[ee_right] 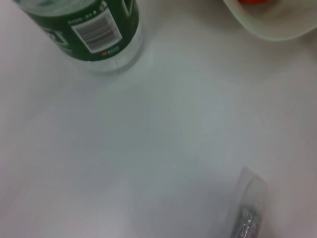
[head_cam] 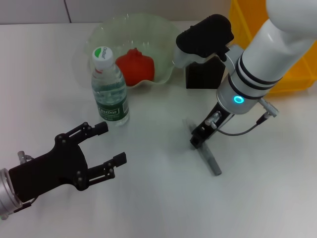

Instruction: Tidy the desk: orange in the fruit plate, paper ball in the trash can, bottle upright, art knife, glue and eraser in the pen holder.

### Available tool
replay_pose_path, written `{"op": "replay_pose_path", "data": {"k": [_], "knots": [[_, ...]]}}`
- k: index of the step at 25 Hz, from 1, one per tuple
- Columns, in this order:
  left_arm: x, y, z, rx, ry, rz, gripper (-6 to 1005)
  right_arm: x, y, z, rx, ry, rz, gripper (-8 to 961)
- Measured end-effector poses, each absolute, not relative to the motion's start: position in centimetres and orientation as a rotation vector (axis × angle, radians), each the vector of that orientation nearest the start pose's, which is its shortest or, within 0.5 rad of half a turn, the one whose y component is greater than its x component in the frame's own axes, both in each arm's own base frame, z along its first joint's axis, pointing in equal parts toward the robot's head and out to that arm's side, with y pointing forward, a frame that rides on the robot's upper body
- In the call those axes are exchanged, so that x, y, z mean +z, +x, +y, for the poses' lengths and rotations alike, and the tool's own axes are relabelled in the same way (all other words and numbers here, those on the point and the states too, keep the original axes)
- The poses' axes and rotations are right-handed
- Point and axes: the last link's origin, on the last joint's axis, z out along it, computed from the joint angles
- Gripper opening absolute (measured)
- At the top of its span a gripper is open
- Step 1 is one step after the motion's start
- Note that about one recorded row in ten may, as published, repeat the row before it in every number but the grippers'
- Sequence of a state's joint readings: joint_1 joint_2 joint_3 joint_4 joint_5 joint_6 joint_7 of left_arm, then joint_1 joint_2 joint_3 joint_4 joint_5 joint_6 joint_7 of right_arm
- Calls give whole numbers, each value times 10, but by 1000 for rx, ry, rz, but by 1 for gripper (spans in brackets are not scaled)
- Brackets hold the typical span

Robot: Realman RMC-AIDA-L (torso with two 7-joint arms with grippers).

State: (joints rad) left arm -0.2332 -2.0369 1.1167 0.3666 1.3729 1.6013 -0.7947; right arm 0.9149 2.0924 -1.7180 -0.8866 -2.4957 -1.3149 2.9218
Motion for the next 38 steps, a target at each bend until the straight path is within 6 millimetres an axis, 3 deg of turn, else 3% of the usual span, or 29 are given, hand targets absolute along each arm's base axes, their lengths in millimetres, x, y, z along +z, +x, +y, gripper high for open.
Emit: {"op": "replay_pose_path", "data": {"k": [9, 13, 15, 20, 22, 26, 27, 28, 29, 34, 38], "knots": [[-31, -309, 229, -980, -2523, -414, 827, -97, 148, 364, -728, -2545, 1050, 266], [-31, -309, 229, -980, -2523, -414, 827, -98, 149, 364, -736, -2543, 1051, 181], [-31, -309, 229, -980, -2523, -414, 827, -97, 147, 363, -727, -2550, 1044, 139], [-32, -309, 229, -979, -2522, -415, 827, -84, 133, 361, -620, -2578, 1003, 139], [-32, -308, 229, -981, -2527, -416, 827, -67, 127, 364, -523, -2564, 998, 138], [-33, -307, 229, -985, -2533, -412, 827, -14, 122, 372, -218, -2477, 960, 138], [-33, -307, 229, -986, -2534, -411, 827, 0, 123, 373, -118, -2452, 937, 138], [-33, -306, 230, -989, -2536, -409, 827, 29, 122, 374, 107, -2400, 863, 137], [-33, -306, 230, -990, -2536, -407, 827, 29, 122, 374, 107, -2400, 863, 137], [-35, -302, 232, -1001, -2543, -398, 827, 62, 143, 369, 673, -2228, 649, 135], [-39, -298, 233, -1008, -2554, -392, 827, 66, 168, 371, 935, -2084, 487, 134]]}}
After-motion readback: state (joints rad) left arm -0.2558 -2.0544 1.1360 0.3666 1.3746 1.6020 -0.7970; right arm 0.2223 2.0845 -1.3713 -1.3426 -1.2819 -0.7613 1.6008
